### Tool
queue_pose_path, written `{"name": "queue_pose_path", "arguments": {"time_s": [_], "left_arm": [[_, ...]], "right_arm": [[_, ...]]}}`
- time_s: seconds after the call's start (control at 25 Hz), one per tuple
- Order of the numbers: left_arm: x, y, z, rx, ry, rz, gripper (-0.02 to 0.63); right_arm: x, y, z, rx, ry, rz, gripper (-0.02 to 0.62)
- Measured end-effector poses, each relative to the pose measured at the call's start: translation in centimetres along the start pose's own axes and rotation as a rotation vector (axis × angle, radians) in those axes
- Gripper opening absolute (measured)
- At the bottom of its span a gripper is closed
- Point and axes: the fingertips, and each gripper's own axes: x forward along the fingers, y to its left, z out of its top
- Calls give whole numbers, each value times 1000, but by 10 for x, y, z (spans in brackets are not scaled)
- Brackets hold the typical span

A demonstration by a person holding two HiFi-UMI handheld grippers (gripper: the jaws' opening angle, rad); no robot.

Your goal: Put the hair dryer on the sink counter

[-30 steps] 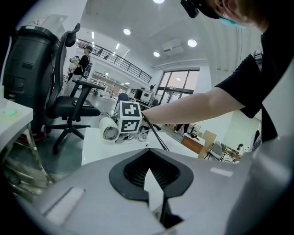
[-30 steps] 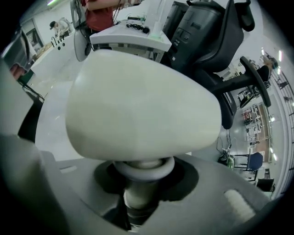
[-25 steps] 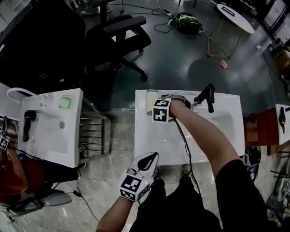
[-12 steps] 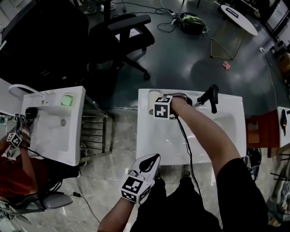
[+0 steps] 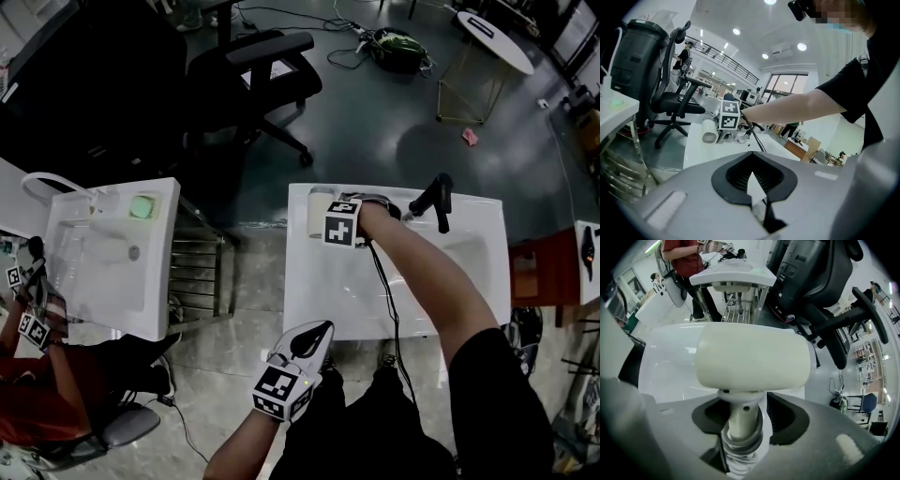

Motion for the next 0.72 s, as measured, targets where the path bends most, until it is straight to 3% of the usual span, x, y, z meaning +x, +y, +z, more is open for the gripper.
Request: {"name": "queue_pose_path", "arguments": {"time_s": [0.4, 0.72], "left_arm": [[3, -8, 9, 11, -1, 9, 3], [7, -14, 30, 26, -30, 29, 3]], "right_arm": [[-31, 3, -3, 76, -131, -50, 227], [-82, 19, -6, 148, -303, -76, 225]]}}
